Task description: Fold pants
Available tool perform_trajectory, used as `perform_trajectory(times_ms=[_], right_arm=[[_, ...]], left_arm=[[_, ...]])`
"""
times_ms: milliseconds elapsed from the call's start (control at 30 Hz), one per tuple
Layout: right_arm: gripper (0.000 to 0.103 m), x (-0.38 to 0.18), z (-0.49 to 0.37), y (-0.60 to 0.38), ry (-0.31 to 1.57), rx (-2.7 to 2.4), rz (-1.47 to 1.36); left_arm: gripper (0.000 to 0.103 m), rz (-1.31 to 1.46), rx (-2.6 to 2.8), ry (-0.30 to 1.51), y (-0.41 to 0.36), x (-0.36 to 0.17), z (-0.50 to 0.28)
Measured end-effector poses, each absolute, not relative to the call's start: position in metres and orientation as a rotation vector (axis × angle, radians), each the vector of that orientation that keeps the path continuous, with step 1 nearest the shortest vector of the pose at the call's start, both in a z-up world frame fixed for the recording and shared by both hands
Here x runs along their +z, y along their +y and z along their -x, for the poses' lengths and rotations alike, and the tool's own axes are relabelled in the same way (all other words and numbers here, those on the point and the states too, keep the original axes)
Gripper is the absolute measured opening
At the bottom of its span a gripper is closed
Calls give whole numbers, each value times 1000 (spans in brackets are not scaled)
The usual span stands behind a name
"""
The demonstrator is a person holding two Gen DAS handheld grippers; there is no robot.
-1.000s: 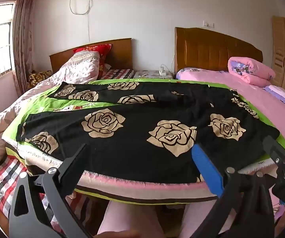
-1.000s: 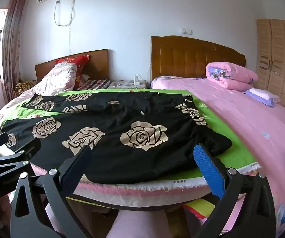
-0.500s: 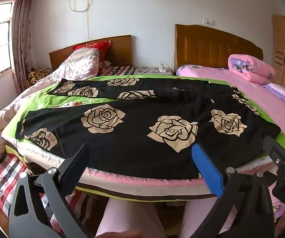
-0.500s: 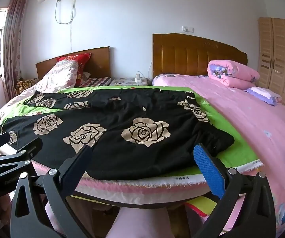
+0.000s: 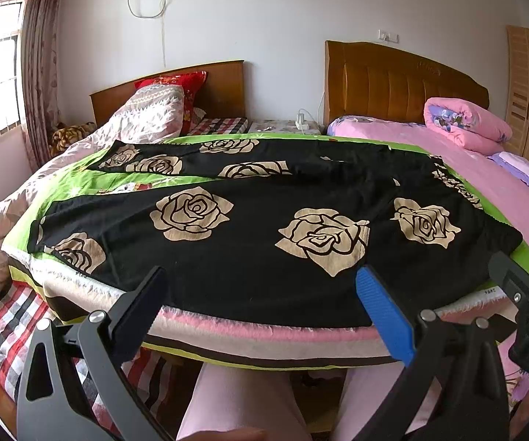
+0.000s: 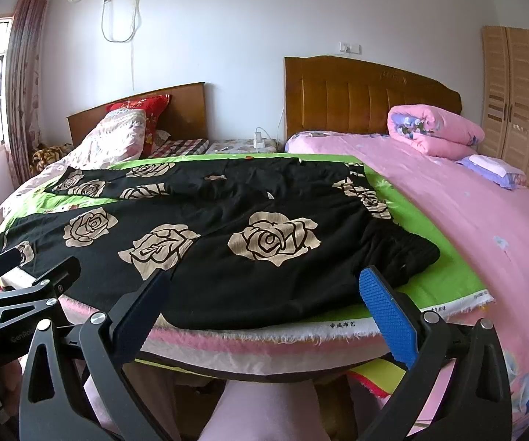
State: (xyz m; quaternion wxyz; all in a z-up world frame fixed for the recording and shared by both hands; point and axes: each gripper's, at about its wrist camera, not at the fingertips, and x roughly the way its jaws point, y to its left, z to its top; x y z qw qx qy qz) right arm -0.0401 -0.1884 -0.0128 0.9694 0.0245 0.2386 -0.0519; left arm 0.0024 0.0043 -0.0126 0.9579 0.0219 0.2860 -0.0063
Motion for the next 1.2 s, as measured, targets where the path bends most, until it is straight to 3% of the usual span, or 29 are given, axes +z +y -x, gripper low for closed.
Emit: perform_trajectory(times_ms=[1200], right_arm=[[99,-16,39,-188,491,-102,-56]], left_arm=[[102,-42,-15,588,6,-17,-1]])
